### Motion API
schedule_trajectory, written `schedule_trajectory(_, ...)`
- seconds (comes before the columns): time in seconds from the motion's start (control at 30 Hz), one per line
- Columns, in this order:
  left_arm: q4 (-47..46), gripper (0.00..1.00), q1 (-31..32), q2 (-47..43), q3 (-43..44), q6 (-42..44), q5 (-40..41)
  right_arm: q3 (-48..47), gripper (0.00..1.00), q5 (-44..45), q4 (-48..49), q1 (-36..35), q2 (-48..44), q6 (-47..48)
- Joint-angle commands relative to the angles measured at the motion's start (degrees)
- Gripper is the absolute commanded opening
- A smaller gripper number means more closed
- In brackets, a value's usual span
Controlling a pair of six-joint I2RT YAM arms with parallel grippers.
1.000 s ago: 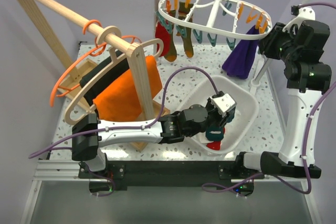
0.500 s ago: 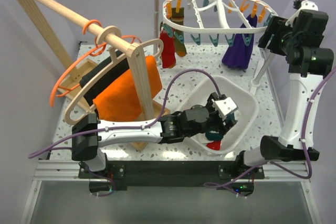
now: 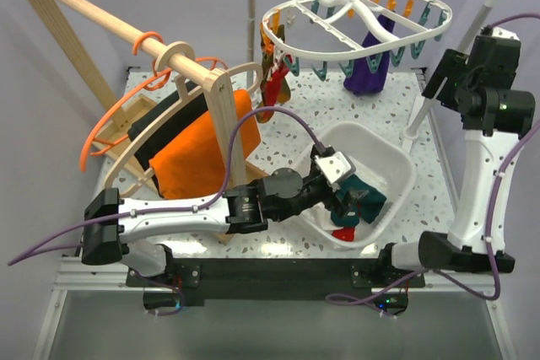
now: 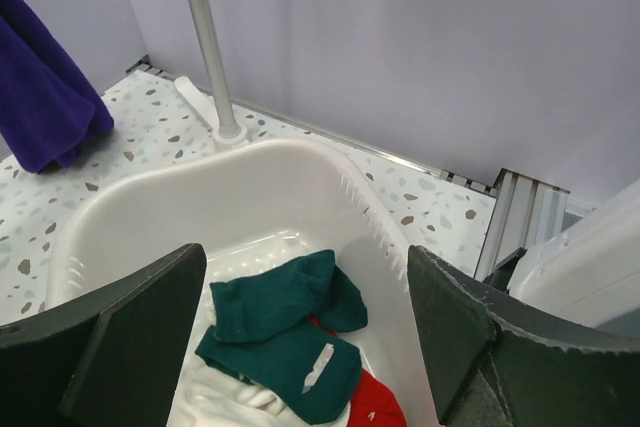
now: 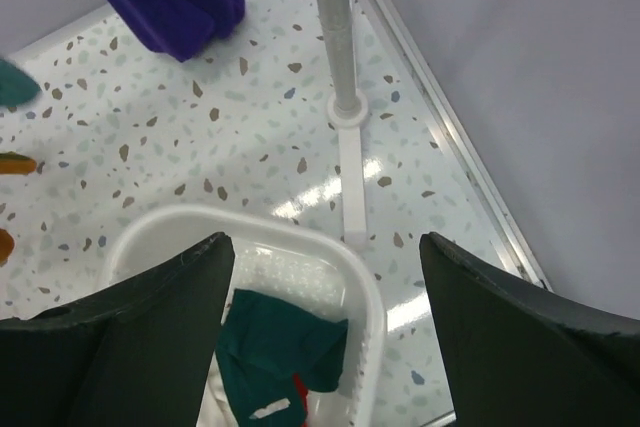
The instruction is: Remove the socks clipped to the hanger
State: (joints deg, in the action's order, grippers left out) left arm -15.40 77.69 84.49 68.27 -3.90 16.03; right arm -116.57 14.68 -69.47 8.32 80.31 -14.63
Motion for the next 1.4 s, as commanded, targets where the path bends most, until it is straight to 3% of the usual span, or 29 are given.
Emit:
schedule_trajectory(0.0, -5.16, 0.87, 0.09, -1.78, -1.38, -0.23, 1.89, 4.76, 0.8, 2.73, -0.49, 0.21, -7.44, -0.75)
schedule_trajectory(0.37, -9.47, 0.82, 0.09, -7.32, -4.37, 0.03, 6.55, 23.57, 0.76, -16.33, 1.09, -5.06, -20.01, 0.3)
schedule_trajectory(0.57, -10.88, 0.8, 0.18, -11.01, -6.22, 0.03, 9.45, 36.57, 0.77, -35.31, 10.4, -5.94, -27.75, -1.36)
schedule_trajectory(0.63, -11.41, 0.8, 0.18, -12.93, -7.27, 0.65, 10.85, 42.01, 0.78, -38.48, 15.84, -9.52, -29.68, -2.76)
schedule_trajectory(0.93, -14.22, 0.79, 0.18, -20.14, -10.34, 6.35, 19.74, 61.79, 0.79, -27.7, 43.17, -27.89, -33.91, -10.94)
schedule_trajectory(1.13, -14.05, 0.79, 0.09, -22.08, -11.32, 8.38, 22.11, 69.54, 0.8, -16.45, 61.8, -39.32, -29.61, -7.71)
schedule_trajectory(1.27, -13.17, 0.79, 0.09, -23.31, -11.84, 8.38, 22.9, 72.53, 0.8, -11.69, 72.96, -41.01, -25.13, -5.14)
schedule_trajectory(1.37, -12.55, 0.79, 0.09, -24.28, -12.37, 8.38, 23.52, 74.56, 0.78, -11.34, 86.56, -41.8, -20.3, -5.23)
